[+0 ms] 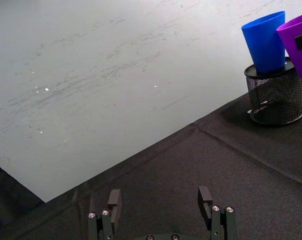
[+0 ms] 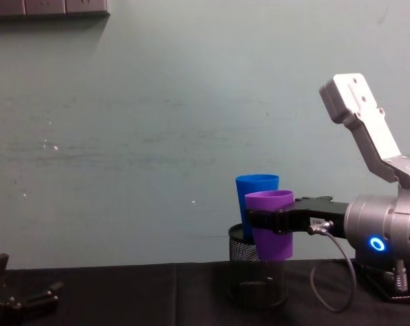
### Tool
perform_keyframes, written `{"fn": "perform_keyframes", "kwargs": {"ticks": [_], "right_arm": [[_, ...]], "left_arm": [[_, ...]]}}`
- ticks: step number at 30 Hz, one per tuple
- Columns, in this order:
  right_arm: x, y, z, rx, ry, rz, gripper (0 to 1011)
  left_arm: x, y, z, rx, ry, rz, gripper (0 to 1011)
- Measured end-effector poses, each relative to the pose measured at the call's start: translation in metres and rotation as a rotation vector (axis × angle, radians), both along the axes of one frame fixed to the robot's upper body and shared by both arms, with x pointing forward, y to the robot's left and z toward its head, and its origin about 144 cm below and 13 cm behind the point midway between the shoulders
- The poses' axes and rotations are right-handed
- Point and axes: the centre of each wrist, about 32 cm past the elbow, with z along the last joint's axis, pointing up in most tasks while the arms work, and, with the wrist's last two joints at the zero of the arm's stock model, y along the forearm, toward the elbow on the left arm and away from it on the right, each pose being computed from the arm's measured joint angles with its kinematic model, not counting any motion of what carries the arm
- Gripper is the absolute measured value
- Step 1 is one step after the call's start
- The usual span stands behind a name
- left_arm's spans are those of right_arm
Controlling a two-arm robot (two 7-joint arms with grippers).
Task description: Pick up one cup with a gripper and tap it against the other cup.
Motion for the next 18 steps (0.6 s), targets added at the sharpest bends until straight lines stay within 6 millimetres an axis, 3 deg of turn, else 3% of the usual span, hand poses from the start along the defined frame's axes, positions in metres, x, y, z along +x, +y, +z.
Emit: {"fn": "perform_keyframes", "kwargs": {"ticks": [18], "right_arm": [[0.0,0.0,0.0,0.0,0.0,0.0,735]], "left_arm": [[0.0,0.0,0.0,0.0,0.0,0.0,1000]]}}
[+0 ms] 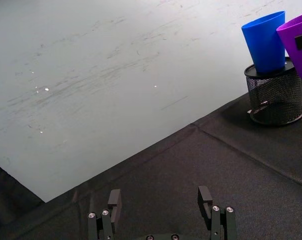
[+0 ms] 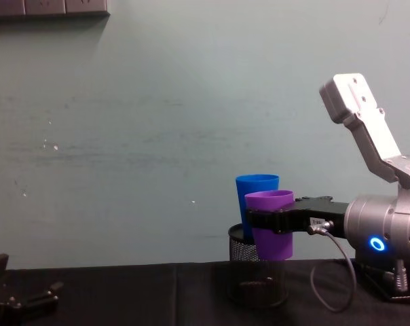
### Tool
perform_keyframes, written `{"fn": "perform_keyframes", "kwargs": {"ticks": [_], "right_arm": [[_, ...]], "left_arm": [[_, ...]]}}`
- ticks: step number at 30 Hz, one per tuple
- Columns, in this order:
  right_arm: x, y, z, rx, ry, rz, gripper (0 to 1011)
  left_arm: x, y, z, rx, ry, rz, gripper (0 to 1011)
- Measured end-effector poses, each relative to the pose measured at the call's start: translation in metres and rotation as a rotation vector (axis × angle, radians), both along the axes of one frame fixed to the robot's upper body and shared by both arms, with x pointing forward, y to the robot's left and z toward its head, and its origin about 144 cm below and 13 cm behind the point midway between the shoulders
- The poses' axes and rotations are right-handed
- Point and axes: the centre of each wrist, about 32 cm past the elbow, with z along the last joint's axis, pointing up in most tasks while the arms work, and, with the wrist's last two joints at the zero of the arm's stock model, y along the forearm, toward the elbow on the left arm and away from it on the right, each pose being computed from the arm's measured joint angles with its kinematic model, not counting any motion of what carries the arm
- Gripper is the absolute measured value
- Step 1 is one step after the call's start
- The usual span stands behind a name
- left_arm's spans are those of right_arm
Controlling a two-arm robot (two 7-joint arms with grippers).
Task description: Pick up one cup with a gripper and tap it against the other cup.
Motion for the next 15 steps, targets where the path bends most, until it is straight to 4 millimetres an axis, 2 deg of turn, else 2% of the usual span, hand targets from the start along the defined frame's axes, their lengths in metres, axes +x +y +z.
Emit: {"fn": "perform_keyframes", "kwargs": {"ticks": [15], "right_arm": [[0.0,0.0,0.0,0.0,0.0,0.0,735]], "left_arm": [[0.0,0.0,0.0,0.0,0.0,0.0,1000]]}}
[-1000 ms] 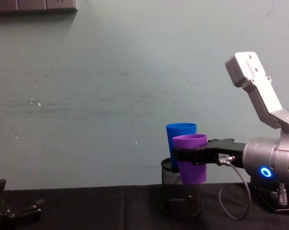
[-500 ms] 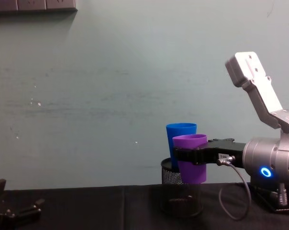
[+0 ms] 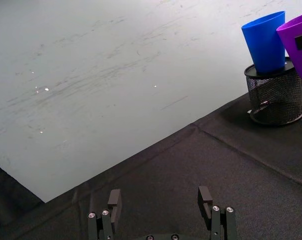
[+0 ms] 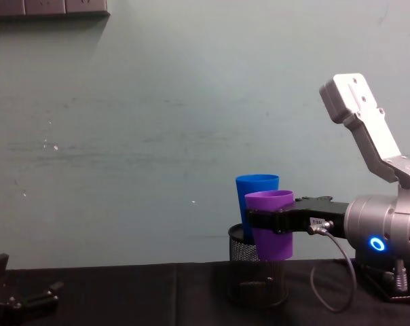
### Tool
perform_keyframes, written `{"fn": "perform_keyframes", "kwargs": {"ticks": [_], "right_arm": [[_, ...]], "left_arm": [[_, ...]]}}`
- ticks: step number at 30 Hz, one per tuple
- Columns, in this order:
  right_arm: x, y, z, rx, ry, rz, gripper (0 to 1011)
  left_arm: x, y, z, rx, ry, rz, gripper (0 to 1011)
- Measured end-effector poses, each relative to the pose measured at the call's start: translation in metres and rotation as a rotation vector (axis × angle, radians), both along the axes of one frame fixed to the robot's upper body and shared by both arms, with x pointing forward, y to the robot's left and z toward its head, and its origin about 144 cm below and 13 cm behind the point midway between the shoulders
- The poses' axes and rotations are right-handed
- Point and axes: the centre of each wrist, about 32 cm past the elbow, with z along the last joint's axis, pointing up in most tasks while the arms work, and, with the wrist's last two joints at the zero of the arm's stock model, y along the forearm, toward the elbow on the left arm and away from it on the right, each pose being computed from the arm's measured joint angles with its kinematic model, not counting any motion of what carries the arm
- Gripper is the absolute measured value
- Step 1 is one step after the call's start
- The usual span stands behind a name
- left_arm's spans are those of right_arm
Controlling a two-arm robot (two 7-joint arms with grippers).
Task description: Pick up one cup with a gripper and tap it against the other cup.
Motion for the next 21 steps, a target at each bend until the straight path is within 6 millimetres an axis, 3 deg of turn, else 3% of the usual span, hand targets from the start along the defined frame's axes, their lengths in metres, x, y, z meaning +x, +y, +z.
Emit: {"fn": "perform_keyframes", "kwargs": {"ticks": [21], "right_arm": [[0.0,0.0,0.0,0.0,0.0,0.0,735]], "left_arm": [[0.0,0.0,0.0,0.0,0.0,0.0,1000]]}}
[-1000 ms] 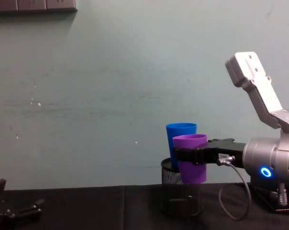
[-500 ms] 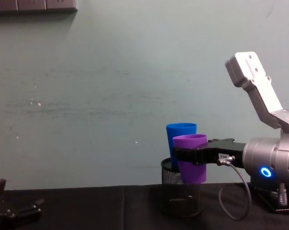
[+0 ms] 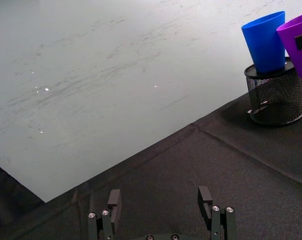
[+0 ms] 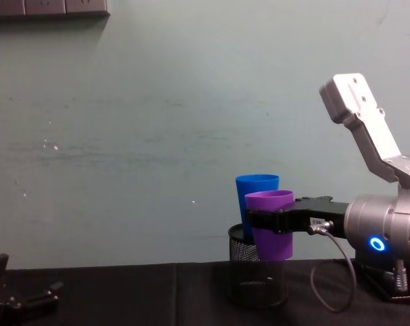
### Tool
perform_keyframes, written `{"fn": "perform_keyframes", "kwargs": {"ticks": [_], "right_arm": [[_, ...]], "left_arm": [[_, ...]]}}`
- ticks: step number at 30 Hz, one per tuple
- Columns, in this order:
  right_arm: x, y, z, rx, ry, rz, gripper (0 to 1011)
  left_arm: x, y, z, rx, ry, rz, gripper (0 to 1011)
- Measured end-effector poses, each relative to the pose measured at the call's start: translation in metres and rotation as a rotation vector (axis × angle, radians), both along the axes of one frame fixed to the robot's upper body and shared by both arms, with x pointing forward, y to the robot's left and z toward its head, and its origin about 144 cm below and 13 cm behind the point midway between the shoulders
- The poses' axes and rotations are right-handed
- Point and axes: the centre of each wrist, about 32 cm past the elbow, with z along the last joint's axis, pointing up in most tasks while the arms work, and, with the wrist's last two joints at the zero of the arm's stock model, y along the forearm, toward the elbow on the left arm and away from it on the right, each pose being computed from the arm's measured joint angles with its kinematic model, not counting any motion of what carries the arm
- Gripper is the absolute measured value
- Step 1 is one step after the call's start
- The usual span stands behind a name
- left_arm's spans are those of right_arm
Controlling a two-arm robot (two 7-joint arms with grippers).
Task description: Pick up one cup with a gripper and tap it against the other cup.
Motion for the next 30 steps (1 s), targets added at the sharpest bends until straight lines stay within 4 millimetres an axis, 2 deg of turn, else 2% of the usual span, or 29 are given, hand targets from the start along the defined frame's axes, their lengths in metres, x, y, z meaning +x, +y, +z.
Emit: {"fn": "perform_keyframes", "kwargs": {"ticks": [30], "right_arm": [[0.0,0.0,0.0,0.0,0.0,0.0,735]], "left_arm": [[0.0,0.0,0.0,0.0,0.0,0.0,1000]]}}
